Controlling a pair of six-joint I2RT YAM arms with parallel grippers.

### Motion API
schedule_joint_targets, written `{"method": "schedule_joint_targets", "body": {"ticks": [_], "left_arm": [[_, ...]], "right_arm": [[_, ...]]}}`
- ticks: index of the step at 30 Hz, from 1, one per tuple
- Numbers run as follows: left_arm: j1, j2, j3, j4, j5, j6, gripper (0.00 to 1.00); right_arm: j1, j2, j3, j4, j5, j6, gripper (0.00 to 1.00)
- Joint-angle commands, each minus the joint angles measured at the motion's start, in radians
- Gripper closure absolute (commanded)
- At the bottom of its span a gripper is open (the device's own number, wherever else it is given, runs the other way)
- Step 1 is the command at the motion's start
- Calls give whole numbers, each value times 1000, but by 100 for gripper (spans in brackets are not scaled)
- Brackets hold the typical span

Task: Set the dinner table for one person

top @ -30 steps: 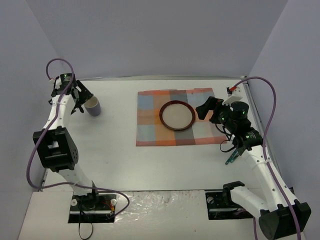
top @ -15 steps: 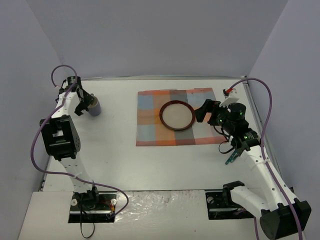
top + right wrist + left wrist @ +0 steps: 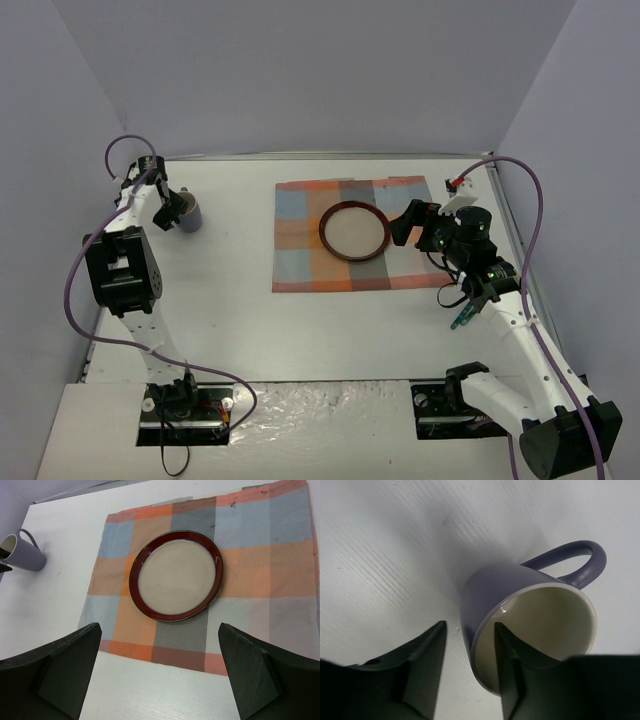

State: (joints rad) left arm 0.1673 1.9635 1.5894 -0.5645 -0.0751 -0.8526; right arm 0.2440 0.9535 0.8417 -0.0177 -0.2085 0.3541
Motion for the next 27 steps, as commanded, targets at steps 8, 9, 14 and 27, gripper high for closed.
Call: {"method": "schedule_joint_targets", "body": {"ticks": [8,9,14,27], "left_arm": [[-7,-54,13,14,-17,35,92],[-8,-64,12,9,-19,51,96],[-8,-136,7,-14,-12,173,100],[-199,-473,-96,-92,151,746,100]], "right_arm": [[10,-9,10,69,-1,-18,0],[10,-8,12,70,-6,-18,0],[24,-5,28,67,-34,-30,0],[270,59,124,48,-88,-327,0]]}}
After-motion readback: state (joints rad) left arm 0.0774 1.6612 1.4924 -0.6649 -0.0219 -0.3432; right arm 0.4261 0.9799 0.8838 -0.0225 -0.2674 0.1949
